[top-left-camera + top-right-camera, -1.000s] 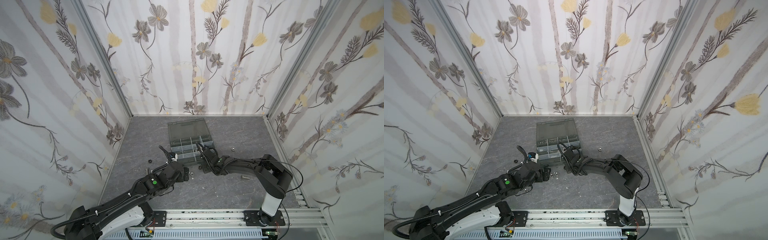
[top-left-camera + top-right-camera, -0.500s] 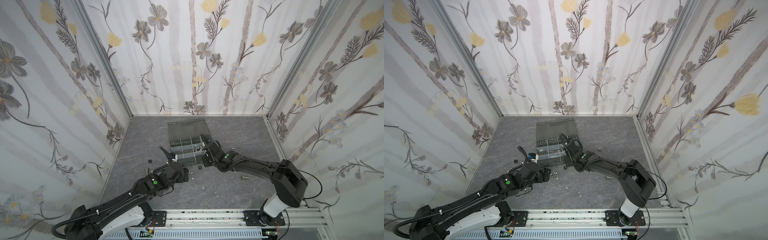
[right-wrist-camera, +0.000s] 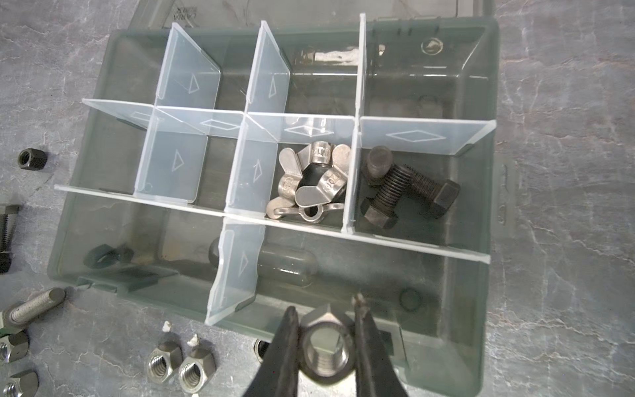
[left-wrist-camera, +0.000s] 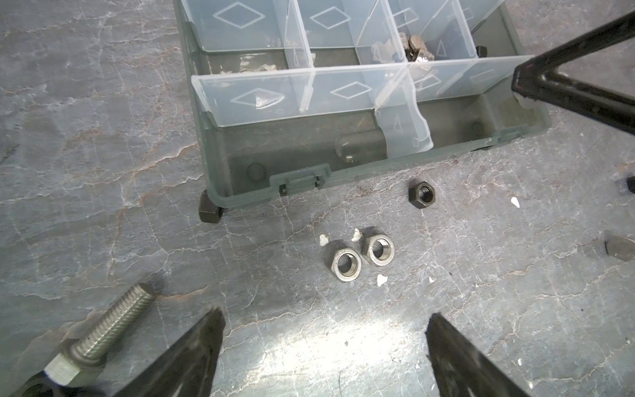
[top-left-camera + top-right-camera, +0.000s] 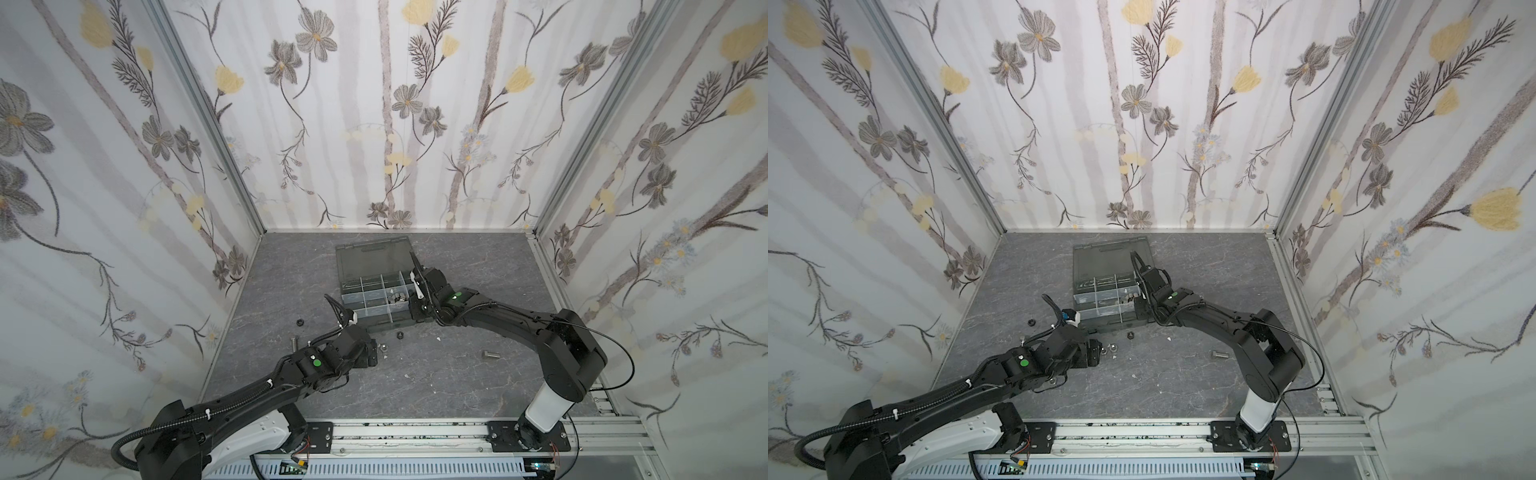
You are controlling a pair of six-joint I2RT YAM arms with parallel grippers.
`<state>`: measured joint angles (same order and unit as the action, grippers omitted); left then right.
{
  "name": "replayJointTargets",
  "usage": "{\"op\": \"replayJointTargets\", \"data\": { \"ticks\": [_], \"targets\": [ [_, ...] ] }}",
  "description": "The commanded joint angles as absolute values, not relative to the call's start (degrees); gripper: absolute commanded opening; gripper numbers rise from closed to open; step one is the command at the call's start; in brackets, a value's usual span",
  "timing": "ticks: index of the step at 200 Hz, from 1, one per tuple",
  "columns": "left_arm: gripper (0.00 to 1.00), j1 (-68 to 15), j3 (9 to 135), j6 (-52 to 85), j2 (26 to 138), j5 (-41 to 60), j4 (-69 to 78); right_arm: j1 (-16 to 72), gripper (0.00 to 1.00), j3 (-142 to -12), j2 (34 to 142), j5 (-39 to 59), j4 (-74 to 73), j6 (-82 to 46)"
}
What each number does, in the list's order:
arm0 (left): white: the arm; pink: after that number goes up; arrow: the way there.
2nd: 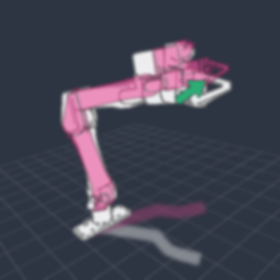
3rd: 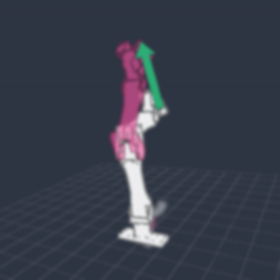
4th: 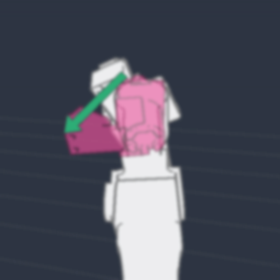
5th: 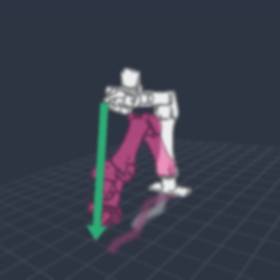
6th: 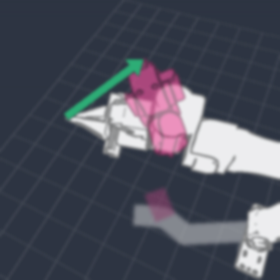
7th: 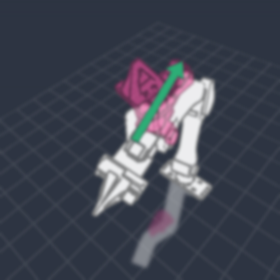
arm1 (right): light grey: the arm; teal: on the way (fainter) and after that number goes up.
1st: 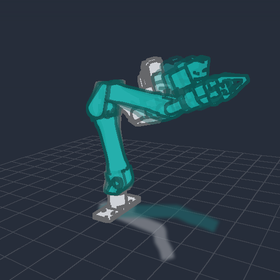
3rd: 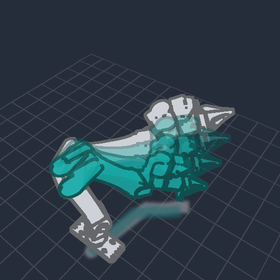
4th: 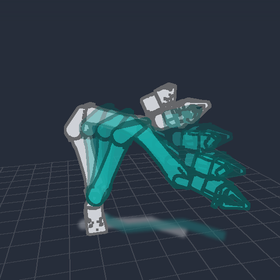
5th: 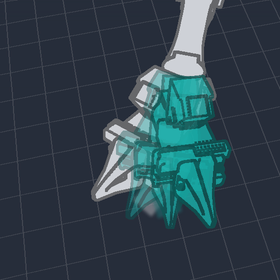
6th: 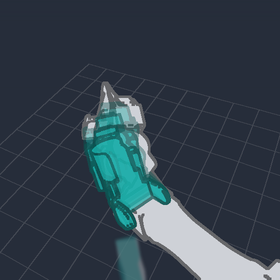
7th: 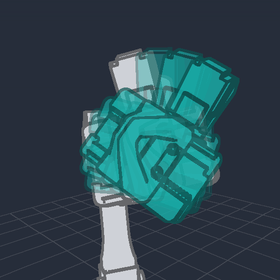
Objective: Sort the screws and nuts into containers
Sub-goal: 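Lower the hex nut into the box's nearest compartment and open the right gripper, then withdraw the right gripper while the left gripper lowers and closes on a silver hex nut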
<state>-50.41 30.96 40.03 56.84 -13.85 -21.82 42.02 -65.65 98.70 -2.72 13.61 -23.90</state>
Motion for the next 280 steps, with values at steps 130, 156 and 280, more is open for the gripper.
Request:
{"op": "replayJointTargets", "data": {
  "ticks": [130,156,280],
  "targets": [
    [0.71,-50.5,31.2,40.4,61.7,-11.7,-19.6,39.1,0.51,-60.9,90.3,-0.5,10.1,-23.5],
    [0.65,-50.9,31.7,40.5,63.8,-11.8,-19.0,38.5,0.59,-58.3,86.2,-0.8,9.1,-23.0],
    [0.59,-51.4,34.6,40.2,75.0,-12.3,-15.7,37.0,1.00,-47.5,69.2,-3.2,1.8,-18.8]
  ]
}}
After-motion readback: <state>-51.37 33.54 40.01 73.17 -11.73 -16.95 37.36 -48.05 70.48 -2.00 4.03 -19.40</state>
